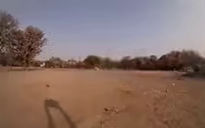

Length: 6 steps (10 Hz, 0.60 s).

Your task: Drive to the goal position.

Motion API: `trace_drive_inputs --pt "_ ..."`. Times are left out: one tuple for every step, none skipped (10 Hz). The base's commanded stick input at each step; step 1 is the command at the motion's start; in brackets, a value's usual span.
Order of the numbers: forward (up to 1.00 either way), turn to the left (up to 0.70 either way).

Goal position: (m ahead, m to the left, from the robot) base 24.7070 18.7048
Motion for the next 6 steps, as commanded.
trace_drive_inputs --pt "0.7 0.05" --pt "0.7 0.0" --pt "0.7 0.0" --pt "0.7 0.0" --pt "0.7 0.0" --pt "0.7 0.0"
